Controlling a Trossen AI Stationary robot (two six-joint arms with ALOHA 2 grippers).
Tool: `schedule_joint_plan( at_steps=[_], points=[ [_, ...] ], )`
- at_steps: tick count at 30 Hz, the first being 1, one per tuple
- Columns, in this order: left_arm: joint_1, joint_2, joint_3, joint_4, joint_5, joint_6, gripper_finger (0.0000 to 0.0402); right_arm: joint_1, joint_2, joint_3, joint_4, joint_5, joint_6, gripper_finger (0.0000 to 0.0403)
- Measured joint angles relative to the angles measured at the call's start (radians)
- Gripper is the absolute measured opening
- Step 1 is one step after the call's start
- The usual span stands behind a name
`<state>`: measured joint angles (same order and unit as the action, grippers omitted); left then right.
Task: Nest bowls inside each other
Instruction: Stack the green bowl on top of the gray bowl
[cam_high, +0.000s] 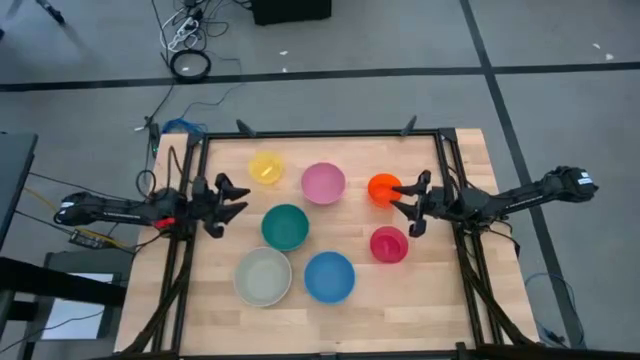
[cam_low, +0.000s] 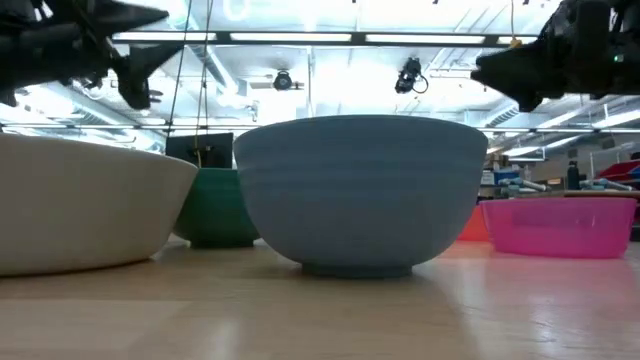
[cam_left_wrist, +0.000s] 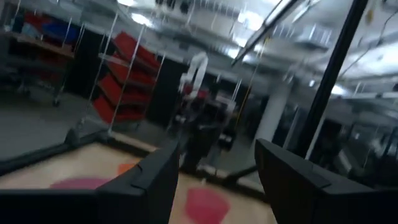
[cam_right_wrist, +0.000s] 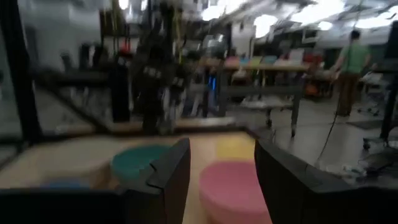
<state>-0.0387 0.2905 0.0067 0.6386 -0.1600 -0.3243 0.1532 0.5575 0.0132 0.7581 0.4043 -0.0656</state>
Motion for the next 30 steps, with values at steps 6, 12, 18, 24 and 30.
schedule_joint_plan(
  at_steps=[6, 12, 18, 24, 30],
  points=[
    [0.0, 0.0, 0.0, 0.101, -0.026, 0.001, 0.0218, 0.002, 0.0, 0.0, 0.19, -0.066, 0.125, 0.0169],
    [0.0, 0.0, 0.0, 0.107, -0.026, -0.045, 0.0218, 0.003, 0.0, 0.0, 0.304, -0.235, 0.119, 0.0168],
    [0.0, 0.0, 0.0, 0.196, -0.044, -0.012, 0.0218, 0.003, 0.0, 0.0, 0.313, -0.273, 0.115, 0.0168],
    [0.0, 0.0, 0.0, 0.23, -0.1, -0.035, 0.0218, 0.002, 0.0, 0.0, 0.311, -0.248, 0.113, 0.0168],
    [0.001, 0.004, 0.0, 0.201, -0.139, -0.105, 0.0218, 0.002, 0.0, 0.0, 0.356, -0.163, 0.125, 0.0169]
  ],
)
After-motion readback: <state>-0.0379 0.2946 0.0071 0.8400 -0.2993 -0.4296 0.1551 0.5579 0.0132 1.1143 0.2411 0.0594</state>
